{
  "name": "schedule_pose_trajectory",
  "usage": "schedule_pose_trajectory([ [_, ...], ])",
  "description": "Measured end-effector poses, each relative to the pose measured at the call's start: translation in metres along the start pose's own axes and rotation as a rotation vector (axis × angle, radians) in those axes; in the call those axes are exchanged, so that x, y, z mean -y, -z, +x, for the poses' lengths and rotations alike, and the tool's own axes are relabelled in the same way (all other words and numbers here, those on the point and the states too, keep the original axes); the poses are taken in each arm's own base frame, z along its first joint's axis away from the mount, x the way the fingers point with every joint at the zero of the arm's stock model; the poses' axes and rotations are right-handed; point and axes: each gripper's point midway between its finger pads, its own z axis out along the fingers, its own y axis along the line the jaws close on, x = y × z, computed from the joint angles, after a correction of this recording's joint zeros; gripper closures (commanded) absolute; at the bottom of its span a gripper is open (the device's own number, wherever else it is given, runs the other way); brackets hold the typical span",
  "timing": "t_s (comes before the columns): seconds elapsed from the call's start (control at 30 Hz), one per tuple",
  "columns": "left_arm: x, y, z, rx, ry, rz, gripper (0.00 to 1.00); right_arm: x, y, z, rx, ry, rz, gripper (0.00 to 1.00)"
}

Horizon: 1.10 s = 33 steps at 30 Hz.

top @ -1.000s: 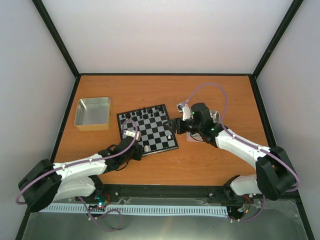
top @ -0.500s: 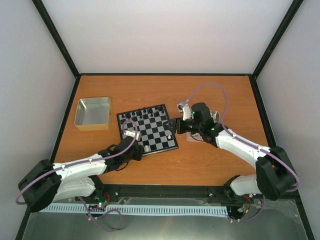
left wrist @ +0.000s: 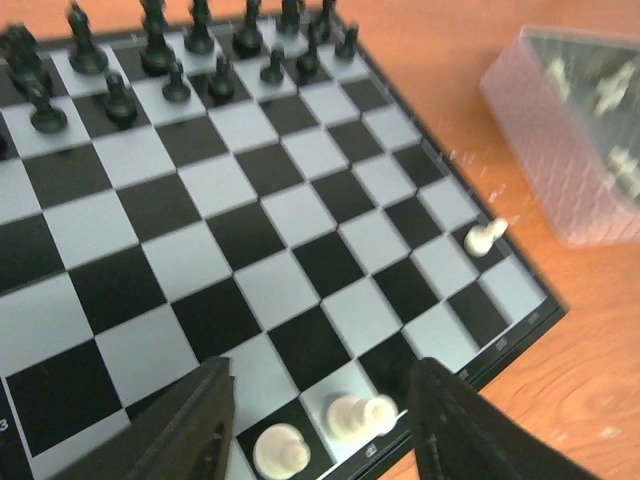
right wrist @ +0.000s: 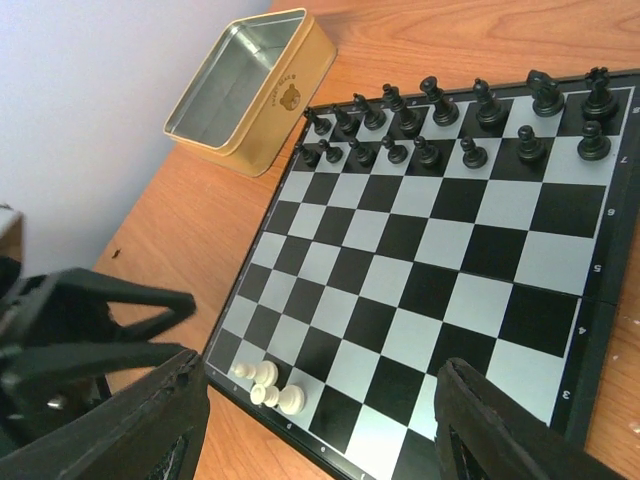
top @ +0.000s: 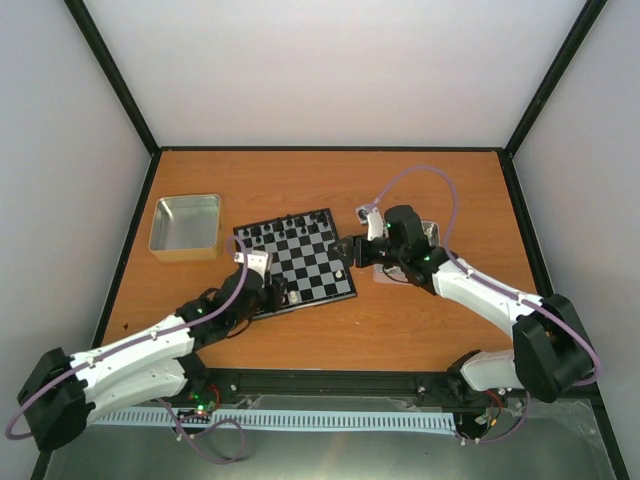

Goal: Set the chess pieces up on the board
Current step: Place the chess piece on the chessboard, then pick up the chess piece from the storage box.

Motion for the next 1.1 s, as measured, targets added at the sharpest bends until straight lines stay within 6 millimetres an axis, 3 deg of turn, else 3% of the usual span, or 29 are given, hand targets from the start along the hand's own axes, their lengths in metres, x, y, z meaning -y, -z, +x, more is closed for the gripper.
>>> schedule_pose_trajectory([
  [0.13,0.005,0.017,-0.037,0.086,0.03,-0.017,0.32,0.008,0.009,-0.002,0.018,-0.008,0.067,0.37],
  [0.23,0.01,0.033,-0.071,0.153,0.049,-0.042,0.28,0.029,0.022,-0.006,0.033,-0.041,0.201,0.37],
  [0.37,0.015,0.057,-0.121,0.245,0.074,-0.044,0.19,0.083,0.052,-0.011,0.051,-0.15,0.43,0.37],
  [0.5,0.011,0.072,-0.154,0.301,0.085,-0.042,0.15,0.128,0.083,0.001,0.036,-0.238,0.624,0.37],
  [0.63,0.015,0.072,-0.159,0.294,0.074,-0.014,0.14,0.152,0.093,0.014,-0.004,-0.253,0.743,0.41],
  [0.83,0.025,0.06,-0.147,0.224,0.056,0.039,0.14,0.195,0.077,0.031,-0.114,-0.232,0.877,0.5],
  [1.1,0.032,0.057,-0.141,0.195,0.063,0.082,0.14,0.231,0.048,0.013,-0.101,-0.151,0.935,0.56],
])
